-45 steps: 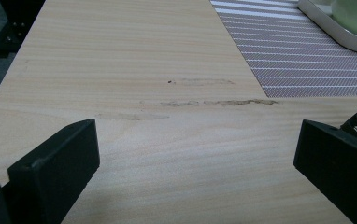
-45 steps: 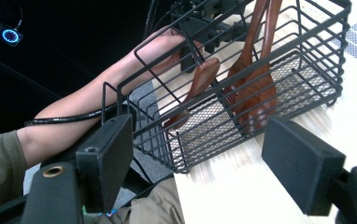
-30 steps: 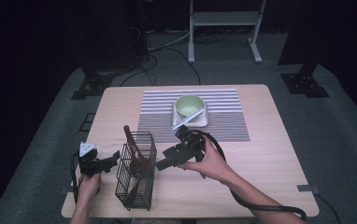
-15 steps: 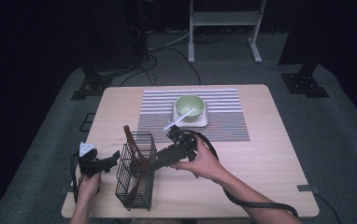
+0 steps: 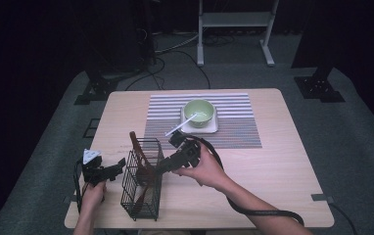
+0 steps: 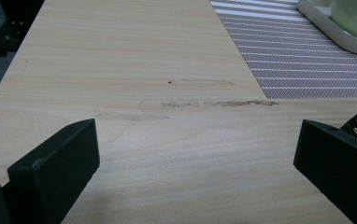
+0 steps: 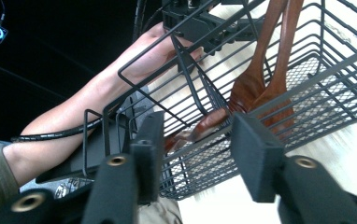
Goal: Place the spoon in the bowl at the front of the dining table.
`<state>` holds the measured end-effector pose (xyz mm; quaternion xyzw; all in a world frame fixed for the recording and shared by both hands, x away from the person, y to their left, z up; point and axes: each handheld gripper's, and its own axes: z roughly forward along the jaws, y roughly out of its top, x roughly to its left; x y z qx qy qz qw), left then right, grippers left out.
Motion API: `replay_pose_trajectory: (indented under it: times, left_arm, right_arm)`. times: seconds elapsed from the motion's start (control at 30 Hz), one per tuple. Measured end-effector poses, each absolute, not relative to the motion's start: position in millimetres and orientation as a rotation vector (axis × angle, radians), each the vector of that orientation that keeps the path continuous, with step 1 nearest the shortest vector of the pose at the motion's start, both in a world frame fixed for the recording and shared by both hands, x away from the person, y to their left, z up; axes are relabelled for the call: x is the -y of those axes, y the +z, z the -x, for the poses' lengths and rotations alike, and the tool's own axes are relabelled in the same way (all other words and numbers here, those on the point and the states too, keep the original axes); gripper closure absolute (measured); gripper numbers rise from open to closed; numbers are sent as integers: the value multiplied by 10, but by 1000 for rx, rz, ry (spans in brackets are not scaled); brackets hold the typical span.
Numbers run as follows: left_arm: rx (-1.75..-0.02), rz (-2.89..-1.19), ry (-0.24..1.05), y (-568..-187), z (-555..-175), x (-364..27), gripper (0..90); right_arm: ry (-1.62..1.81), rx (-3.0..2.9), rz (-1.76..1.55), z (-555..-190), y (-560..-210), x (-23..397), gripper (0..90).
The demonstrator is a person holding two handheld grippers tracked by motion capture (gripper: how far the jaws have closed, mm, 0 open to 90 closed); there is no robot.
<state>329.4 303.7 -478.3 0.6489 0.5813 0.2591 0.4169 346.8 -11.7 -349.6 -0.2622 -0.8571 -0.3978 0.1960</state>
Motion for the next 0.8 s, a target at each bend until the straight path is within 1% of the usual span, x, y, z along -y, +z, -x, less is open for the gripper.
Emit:
replay_pose_trajectory:
  times: [0.03, 0.13, 0.3, 0.37, 0.4, 0.53, 0.8]
  left_arm:
    - [-1459, -1629, 650, -4783, -3295, -3038, 0]
    - [-1460, -1628, 649, -4783, -3295, -3039, 0]
    - [-1461, -1625, 647, -4783, -3295, -3040, 0]
    - [-1461, -1625, 647, -4784, -3295, -3040, 0]
    - [-1462, -1624, 647, -4784, -3296, -3041, 0]
    - [-1462, -1624, 647, -4784, -3297, -3041, 0]
    - [-1463, -1621, 649, -4785, -3298, -3038, 0]
  right_arm:
    - [-1110, 2403, 735, -3466, -3487, 100, 598]
    - [-1107, 2410, 733, -3460, -3476, 85, 636]
    - [-1113, 2428, 728, -3443, -3448, 62, 755]
    - [-1111, 2432, 729, -3441, -3443, 65, 765]
    - [-1117, 2437, 725, -3438, -3438, 70, 805]
    - [-1131, 2439, 722, -3427, -3414, 83, 827]
    - [-1161, 2440, 727, -3433, -3316, 126, 834]
